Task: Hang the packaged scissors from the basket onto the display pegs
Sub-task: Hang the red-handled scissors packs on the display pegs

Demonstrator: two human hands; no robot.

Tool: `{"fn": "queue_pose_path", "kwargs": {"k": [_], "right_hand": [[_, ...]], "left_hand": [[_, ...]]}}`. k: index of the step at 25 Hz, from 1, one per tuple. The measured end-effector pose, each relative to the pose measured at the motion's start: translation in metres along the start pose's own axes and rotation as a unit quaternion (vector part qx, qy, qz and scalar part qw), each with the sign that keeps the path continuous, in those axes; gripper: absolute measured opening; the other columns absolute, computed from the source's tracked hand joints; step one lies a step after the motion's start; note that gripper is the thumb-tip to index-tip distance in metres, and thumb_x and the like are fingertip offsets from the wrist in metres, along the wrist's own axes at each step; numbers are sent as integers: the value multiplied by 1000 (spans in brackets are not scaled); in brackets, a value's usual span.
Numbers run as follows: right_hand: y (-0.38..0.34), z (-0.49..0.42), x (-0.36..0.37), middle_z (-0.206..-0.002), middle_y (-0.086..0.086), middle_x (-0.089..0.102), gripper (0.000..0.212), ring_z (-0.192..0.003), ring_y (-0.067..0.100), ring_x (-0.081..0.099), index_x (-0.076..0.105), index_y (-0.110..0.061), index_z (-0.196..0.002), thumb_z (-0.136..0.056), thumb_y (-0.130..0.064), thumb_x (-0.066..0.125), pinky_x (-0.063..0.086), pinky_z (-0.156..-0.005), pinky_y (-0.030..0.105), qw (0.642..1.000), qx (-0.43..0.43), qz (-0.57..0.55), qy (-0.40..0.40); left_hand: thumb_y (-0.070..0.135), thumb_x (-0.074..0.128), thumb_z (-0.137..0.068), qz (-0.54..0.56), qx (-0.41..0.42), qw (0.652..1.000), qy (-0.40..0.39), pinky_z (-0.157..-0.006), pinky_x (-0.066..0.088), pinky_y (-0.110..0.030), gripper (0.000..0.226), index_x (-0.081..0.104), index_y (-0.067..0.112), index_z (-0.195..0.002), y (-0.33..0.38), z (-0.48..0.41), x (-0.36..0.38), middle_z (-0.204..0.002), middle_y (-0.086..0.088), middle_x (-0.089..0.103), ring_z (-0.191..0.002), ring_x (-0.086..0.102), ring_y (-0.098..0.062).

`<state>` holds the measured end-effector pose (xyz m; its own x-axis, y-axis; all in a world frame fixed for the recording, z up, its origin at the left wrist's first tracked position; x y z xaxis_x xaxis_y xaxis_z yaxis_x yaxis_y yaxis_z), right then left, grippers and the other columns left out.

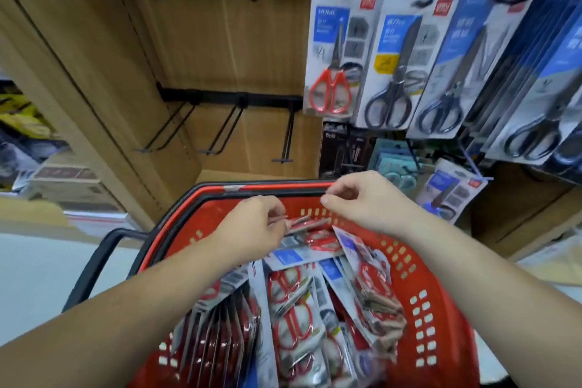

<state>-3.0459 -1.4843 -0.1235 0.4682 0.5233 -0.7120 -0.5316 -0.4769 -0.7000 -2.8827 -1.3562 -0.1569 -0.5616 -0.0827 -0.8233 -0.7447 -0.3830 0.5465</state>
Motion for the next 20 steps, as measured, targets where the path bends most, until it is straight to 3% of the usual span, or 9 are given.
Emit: {"fn": "queue_pose_path", "kwargs": {"k": [3,5,7,9,12,15,16,18,20], "right_hand": [[42,5,20,-81,-7,74,20,-80,10,69,79,-22,-83,-91,-40,77,55,-80,32,990,76,73,-95],[70,12,25,-92,0,76,26,-90,19,70,79,-17,-91,-91,-43,77,57,-85,37,980,137,97,-109],[92,24,38,-95,-1,73,37,-91,20,67,74,-18,-99,-88,-53,78,54,-81,34,969,188,85,-136],[104,38,60,-94,-10,63,46,-93,18,62,64,-22,-101,-82,-62,79,46,-79,29,956,214,78,-182],[108,48,83,-97,-10,63,35,-95,18,64,61,-27,-102,-84,-49,81,49,-76,29,951,198,128,-200],[112,49,73,-96,4,73,23,-87,22,70,67,-19,-106,-86,-30,71,54,-75,34,965,198,109,-131],[114,50,67,-96,3,73,23,-85,21,70,67,-22,-107,-85,-29,69,54,-74,34,967,213,78,-118],[117,54,57,-95,2,75,25,-81,22,73,69,-28,-108,-84,-33,69,55,-73,35,963,245,6,-110],[116,58,52,-91,4,78,16,-79,22,75,71,-28,-105,-90,-33,69,59,-79,37,959,257,-43,-109]], "left_hand": [[76,61,-87,-173,-25,980,-93,-101,53,-38,76,55,30,-146,-36,8,29,-141,3,60,-129,58,-23],[92,56,-75,-189,-26,974,-126,-108,50,-39,100,44,31,-155,-41,11,42,-155,4,51,-138,52,-23],[100,52,-67,-210,-10,969,-132,-106,52,-39,110,44,30,-153,-37,11,52,-157,6,49,-138,52,-22],[100,50,-66,-244,4,962,-126,-98,55,-38,106,49,30,-145,-33,9,55,-150,5,55,-131,56,-23],[86,52,-82,-256,48,960,-104,-90,56,-36,73,59,28,-126,-29,11,54,-132,1,62,-120,59,-24],[59,51,-99,-277,112,948,-107,-89,56,-40,44,63,23,-122,-19,28,66,-119,-3,59,-117,55,-25],[48,60,-98,-288,149,941,-98,-83,56,-41,35,65,19,-118,-12,35,75,-114,-6,60,-111,57,-28],[24,91,-66,-345,210,910,-94,-57,56,-38,36,69,16,-92,-10,47,91,-89,-6,62,-83,62,-28],[4,91,-33,-369,257,891,-61,-41,50,-33,50,68,16,-76,-12,51,93,-72,-4,59,-65,58,-25]]}}
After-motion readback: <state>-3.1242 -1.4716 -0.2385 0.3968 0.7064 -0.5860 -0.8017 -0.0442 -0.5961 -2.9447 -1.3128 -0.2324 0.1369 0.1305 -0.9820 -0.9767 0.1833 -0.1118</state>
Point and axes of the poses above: each hand's wrist, its own z-axis away from the middle knuckle, its own x-axis out of the palm, y = z × x, the point moved 7 cm from there along -z, towards the middle knuckle
